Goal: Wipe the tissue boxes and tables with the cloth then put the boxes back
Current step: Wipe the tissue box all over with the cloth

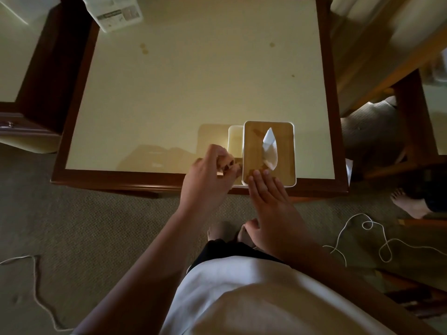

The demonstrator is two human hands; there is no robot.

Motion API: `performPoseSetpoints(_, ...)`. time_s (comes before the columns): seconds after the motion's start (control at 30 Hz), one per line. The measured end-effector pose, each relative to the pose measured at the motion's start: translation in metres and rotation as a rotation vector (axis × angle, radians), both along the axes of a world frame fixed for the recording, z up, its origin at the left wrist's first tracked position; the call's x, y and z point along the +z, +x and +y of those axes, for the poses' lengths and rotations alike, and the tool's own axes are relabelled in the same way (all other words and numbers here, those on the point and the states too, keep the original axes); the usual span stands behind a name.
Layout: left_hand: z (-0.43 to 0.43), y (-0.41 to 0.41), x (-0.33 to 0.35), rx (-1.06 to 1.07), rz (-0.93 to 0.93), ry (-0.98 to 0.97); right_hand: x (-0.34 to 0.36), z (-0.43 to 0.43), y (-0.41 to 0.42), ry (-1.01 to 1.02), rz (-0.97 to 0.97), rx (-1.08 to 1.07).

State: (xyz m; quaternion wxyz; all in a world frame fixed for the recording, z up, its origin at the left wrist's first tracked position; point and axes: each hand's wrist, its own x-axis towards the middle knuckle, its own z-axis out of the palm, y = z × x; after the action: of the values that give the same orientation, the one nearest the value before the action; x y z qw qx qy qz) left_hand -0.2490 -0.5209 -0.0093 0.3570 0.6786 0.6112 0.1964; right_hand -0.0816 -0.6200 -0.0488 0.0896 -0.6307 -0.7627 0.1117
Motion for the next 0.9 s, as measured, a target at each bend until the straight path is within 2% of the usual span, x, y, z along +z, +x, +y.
performPoseSetpoints(0.07,0.001,-0.004,-0.011,-0.139,0.293,0.097,0.0,0.0,0.0,-0.013,0.008,0.001)
performPoseSetpoints(0.17,0.005,0.0,-0.01,-0.23,0.538,-0.047,0.002,0.0,0.0,-0.02,0.001,-0.002)
performPoseSetpoints(0.4,0.035,0.034,-0.004,-0.398,0.664,-0.561,0.005,0.002,-0.002,-0.029,-0.038,-0.014)
performPoseSetpoints(0.5,0.046,0.039,0.006,-0.495,0.698,-0.671,0.006,0.002,-0.002,-0.035,-0.033,-0.01)
performPoseSetpoints(0.57,0.048,0.041,0.007,-0.51,0.723,-0.612,0.007,0.002,-0.002,-0.041,-0.033,-0.008)
performPoseSetpoints(0.67,0.042,0.032,0.001,-0.459,0.721,-0.32,0.007,0.002,-0.001,-0.047,-0.019,-0.01)
performPoseSetpoints(0.8,0.019,0.012,0.005,-0.303,0.548,0.019,0.004,0.001,-0.001,-0.021,-0.009,-0.011)
performPoseSetpoints(0.9,0.015,0.011,0.006,-0.222,0.581,0.015,0.004,0.001,-0.002,-0.009,-0.008,-0.018)
